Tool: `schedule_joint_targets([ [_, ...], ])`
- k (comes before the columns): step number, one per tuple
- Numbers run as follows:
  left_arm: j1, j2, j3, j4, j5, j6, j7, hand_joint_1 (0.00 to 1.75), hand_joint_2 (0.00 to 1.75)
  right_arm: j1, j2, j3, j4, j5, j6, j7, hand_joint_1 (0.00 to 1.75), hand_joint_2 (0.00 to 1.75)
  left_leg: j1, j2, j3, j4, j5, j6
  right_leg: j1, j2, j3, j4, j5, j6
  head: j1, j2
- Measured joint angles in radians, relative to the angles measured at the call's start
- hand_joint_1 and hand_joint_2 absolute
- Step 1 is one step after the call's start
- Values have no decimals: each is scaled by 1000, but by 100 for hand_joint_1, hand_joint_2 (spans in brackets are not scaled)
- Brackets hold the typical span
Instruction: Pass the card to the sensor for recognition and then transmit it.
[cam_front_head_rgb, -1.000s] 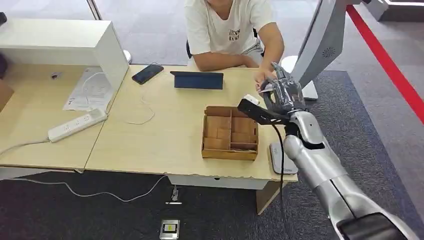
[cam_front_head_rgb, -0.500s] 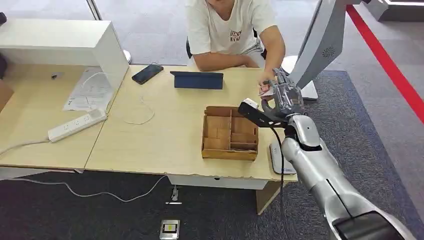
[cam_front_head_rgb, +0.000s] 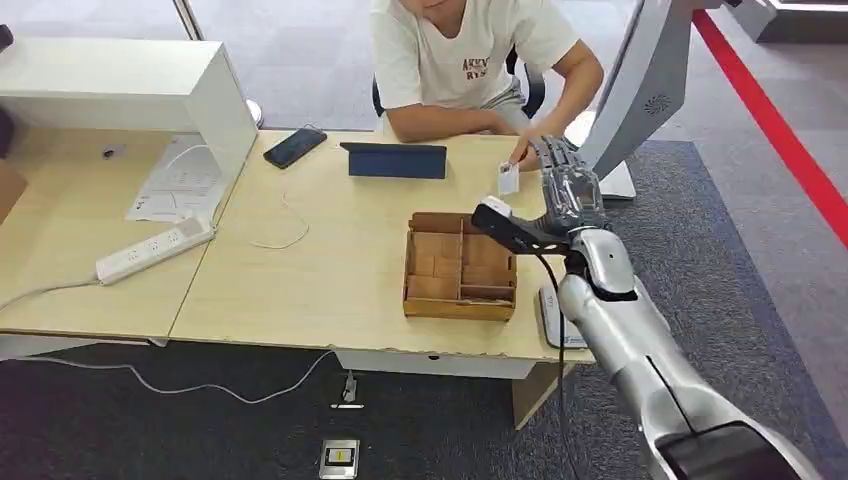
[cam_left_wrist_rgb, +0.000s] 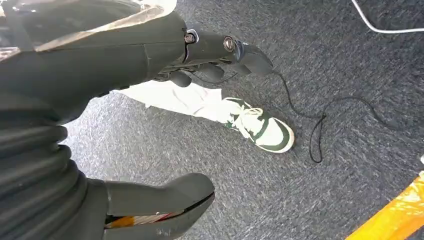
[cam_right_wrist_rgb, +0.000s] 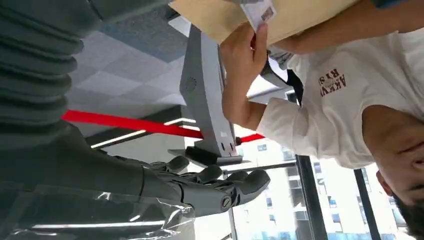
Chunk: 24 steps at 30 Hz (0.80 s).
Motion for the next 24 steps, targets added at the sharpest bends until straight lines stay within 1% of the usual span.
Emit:
schedule_joint_targets([
  [5,0,0,-1,0,0,0,0,0,175,0,4,-10,4,0,-2,-5,0,0,0,0,0,0,0,0,0,0,0,0,0,0,0,0],
  [8,0,0,-1,0,2,0,3,0,175,0,5,-16,4,-10,-2,-18,0,0,0,0,0,0,0,0,0,0,0,0,0,0,0,0],
  [11,0,0,-1,0,5,0,5,0,175,2,7,-32,-3,-42,-5,-44,0,0,0,0,0,0,0,0,0,0,0,0,0,0,0,0],
  [12,0,0,-1,0,8,1,5,0,175,6,8,-37,-11,-58,-3,-54,0,175,0,0,0,0,0,0,0,0,0,0,0,0,0,0],
  [14,0,0,-1,0,15,2,7,0,175,20,9,-48,-38,-108,23,-61,0,175,0,0,0,0,0,0,0,0,0,0,0,0,0,0],
  [15,0,0,-1,0,19,3,8,0,175,54,9,-61,-102,-205,89,-53,0,175,0,0,0,0,0,0,0,0,0,0,0,0,0,0],
  [16,2,0,-1,0,23,3,11,0,175,81,9,-67,-157,-288,136,-35,0,175,0,0,1,0,0,0,0,0,0,0,0,0,0,0],
  [17,2,0,-1,0,26,3,12,0,175,106,10,-74,-211,-402,203,-2,0,175,0,0,1,0,0,0,0,0,0,0,0,0,-1,0],
  [18,2,0,-1,0,30,3,13,0,175,141,10,-84,-276,-529,276,45,0,175,0,0,1,0,0,0,0,0,0,0,0,0,0,0],
  [19,3,0,0,0,34,4,13,0,175,178,4,-93,-366,-660,339,85,0,175,0,-1,0,0,0,0,0,0,0,0,0,0,0,0],
  [21,6,0,1,0,39,5,13,0,175,239,-11,-105,-503,-845,421,144,0,175,0,0,0,0,0,0,0,0,-1,0,-1,0,-1,0],
  [23,5,0,2,0,47,10,18,0,175,291,-32,-107,-608,-924,460,164,0,175,0,0,0,0,-1,0,0,0,0,-1,-1,0,0,0],
  [24,6,-1,4,0,54,14,24,0,175,320,-48,-107,-662,-931,475,164,0,175,0,0,1,0,-1,0,0,0,0,-1,-1,0,0,0],
])
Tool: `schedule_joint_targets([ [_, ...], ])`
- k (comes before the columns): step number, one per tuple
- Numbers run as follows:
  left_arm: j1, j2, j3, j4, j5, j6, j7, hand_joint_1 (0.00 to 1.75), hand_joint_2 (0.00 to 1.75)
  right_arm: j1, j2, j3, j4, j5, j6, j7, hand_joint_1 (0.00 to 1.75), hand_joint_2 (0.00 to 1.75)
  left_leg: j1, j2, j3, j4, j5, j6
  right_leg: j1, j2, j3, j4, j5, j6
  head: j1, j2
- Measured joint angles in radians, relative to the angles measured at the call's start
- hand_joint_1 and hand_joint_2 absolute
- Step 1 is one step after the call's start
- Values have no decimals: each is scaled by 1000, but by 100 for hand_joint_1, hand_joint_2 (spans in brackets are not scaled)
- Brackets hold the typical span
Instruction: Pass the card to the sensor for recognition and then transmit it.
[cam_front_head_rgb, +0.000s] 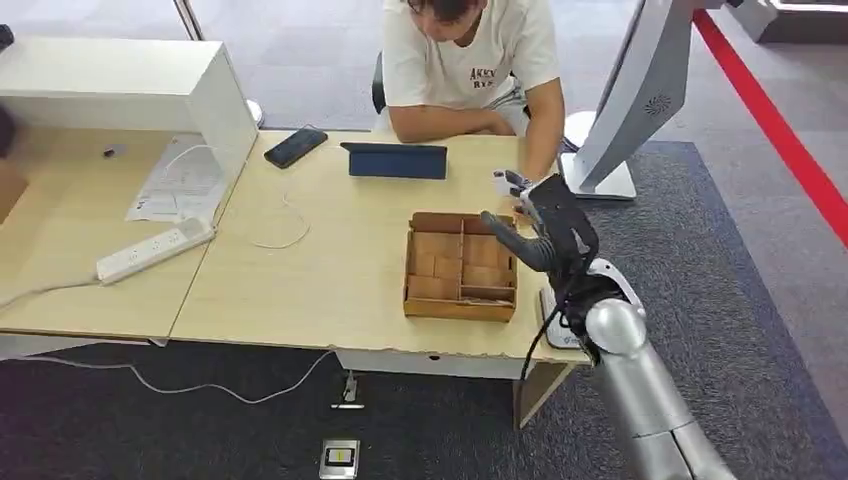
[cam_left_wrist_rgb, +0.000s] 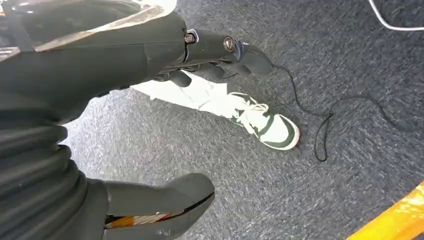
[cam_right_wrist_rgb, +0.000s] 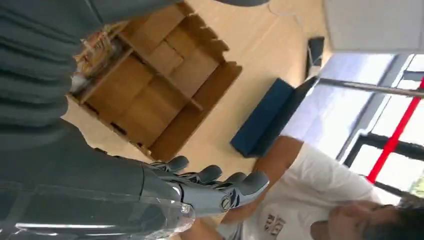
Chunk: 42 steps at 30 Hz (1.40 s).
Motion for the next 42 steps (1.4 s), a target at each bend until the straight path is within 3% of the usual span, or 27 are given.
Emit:
schedule_joint_targets([
  [6,0,-29,12,0,21,83,60,0,175,152,-77,20,-224,-15,42,-69,0,175,-1,0,0,0,0,0,0,0,1,0,0,0,0,0],
  [15,0,-64,28,0,26,94,74,0,175,233,-150,77,-304,7,11,-116,0,175,0,1,0,0,0,0,0,0,0,0,1,0,0,0],
  [19,0,-73,29,0,26,100,74,0,175,235,-181,140,-316,179,-70,-135,0,175,0,1,0,0,0,0,0,0,0,0,1,0,0,0],
  [23,-2,-85,33,0,46,124,84,0,175,240,-198,215,-312,468,-147,-117,0,175,0,1,0,0,0,0,0,0,0,0,0,0,0,0],
  [28,-8,-113,53,0,58,145,104,0,175,266,-134,326,-220,746,-264,-43,0,175,0,0,-1,0,0,0,0,0,-1,0,0,0,-1,0],
  [33,-10,-121,54,-1,54,140,93,0,175,246,-70,359,-82,987,-343,19,0,175,0,0,-1,0,0,0,1,0,0,0,0,0,0,0],
  [42,-10,-109,53,-1,34,119,74,0,175,213,-12,349,110,1094,-395,64,0,175,0,0,-1,0,0,0,0,0,0,1,0,0,0,0],
])
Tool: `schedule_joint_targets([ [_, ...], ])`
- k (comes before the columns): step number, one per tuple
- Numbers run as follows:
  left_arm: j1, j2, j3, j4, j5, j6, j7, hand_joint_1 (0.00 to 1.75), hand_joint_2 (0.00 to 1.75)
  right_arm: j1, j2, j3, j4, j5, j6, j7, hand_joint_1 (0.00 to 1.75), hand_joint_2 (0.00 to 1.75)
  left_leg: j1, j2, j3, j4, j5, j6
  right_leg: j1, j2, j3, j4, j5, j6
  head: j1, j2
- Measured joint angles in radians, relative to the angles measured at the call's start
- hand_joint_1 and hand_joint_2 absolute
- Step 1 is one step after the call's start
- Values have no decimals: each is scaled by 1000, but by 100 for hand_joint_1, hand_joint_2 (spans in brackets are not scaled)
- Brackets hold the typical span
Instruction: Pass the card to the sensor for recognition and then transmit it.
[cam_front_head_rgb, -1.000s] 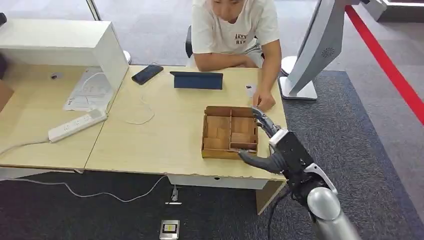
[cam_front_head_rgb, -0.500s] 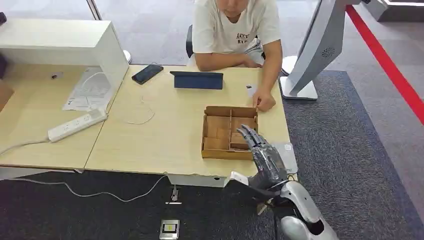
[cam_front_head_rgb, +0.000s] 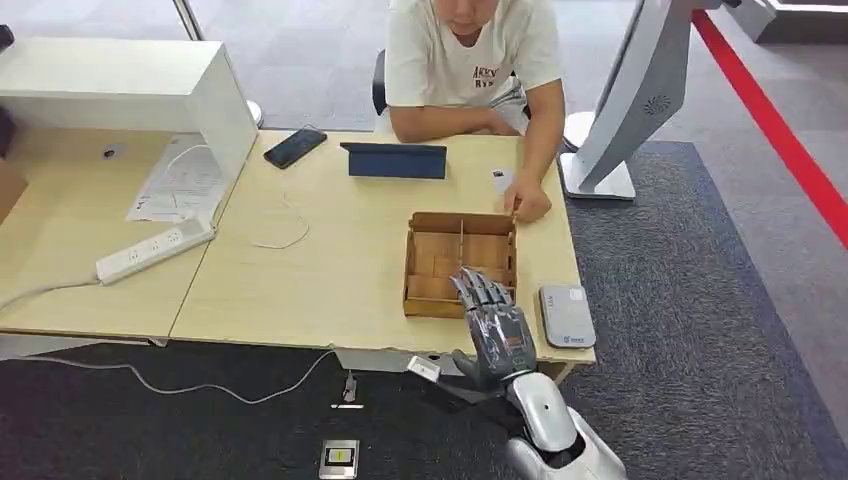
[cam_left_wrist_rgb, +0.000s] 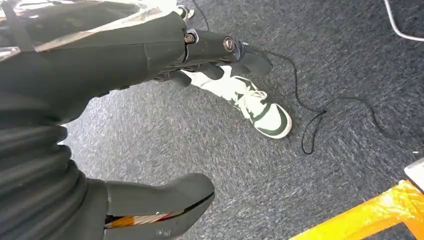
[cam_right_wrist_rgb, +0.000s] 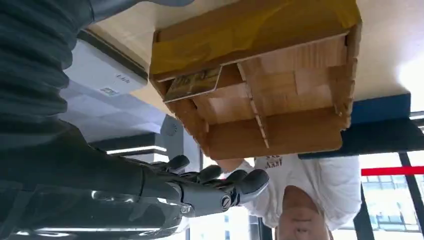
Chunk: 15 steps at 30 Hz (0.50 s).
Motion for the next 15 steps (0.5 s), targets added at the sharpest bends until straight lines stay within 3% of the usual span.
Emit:
schedule_joint_targets([
  [15,1,8,0,0,1,5,9,0,175,-53,59,-70,144,92,-70,-12,0,175,0,0,0,0,0,0,0,0,0,0,0,0,0,0],
])
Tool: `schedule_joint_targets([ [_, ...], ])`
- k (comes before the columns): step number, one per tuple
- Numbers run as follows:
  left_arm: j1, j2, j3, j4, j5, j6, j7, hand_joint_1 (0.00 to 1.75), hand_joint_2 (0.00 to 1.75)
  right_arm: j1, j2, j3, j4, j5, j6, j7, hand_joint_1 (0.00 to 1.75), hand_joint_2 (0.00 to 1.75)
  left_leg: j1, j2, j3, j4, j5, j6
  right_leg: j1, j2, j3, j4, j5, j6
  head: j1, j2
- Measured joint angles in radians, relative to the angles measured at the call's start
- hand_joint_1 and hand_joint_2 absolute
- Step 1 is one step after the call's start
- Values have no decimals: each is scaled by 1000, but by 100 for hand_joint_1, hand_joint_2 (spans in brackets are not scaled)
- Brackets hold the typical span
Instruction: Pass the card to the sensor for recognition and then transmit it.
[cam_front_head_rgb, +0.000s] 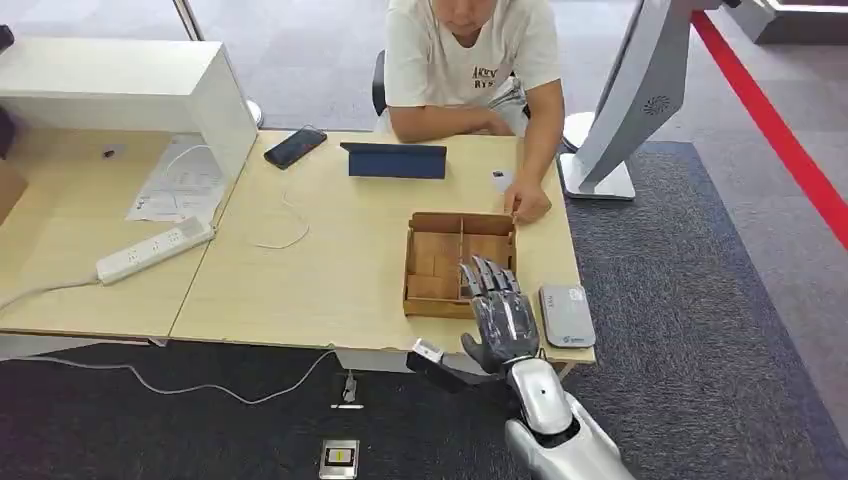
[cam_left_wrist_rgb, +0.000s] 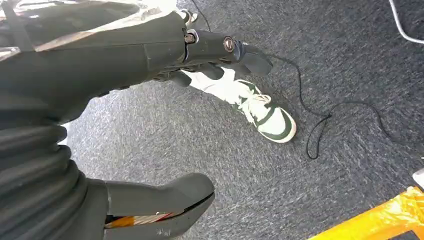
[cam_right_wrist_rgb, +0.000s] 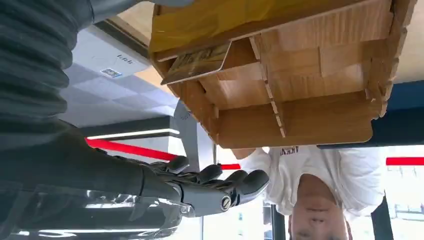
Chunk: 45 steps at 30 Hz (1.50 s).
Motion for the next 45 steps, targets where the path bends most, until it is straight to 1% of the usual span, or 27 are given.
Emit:
schedule_joint_targets([
  [3,1,0,0,0,0,2,-2,0,175,-7,10,-19,30,1,-28,-11,0,175,0,0,0,0,0,0,0,0,0,0,0,0,0,0],
  [6,1,6,0,0,-3,-10,-16,0,175,-13,17,-39,67,13,-74,-17,0,175,0,0,0,0,0,0,0,0,0,0,0,0,0,0],
  [11,2,10,0,0,2,-8,-10,0,175,-23,25,-60,125,36,-121,-22,0,175,0,0,0,0,0,0,0,0,0,0,0,0,0,0],
  [14,2,7,0,0,0,6,2,0,175,-27,32,-75,154,39,-125,-24,0,175,0,0,0,0,0,0,0,0,0,0,0,0,0,0],
  [18,2,3,0,0,0,8,4,0,175,-30,37,-82,177,39,-129,-25,0,175,0,0,0,0,0,0,0,0,0,0,0,0,0,0],
  [27,2,-3,0,0,-5,16,4,0,175,-43,37,-129,246,17,-201,-51,0,175,0,0,0,0,0,0,0,0,0,0,0,0,0,0],
  [33,3,-6,0,0,-21,18,4,0,175,-43,40,-139,288,43,-228,-52,0,175,0,0,0,0,0,0,0,0,0,0,0,0,0,0],
  [40,3,-11,0,0,-20,24,4,0,175,-48,57,-138,316,58,-226,-48,0,175,0,0,0,0,0,0,0,0,0,0,0,0,0,0],
  [45,3,-16,0,0,-19,26,6,0,175,-52,67,-138,332,57,-226,-62,0,175,0,0,0,0,0,0,0,0,0,0,0,0,0,0],
])
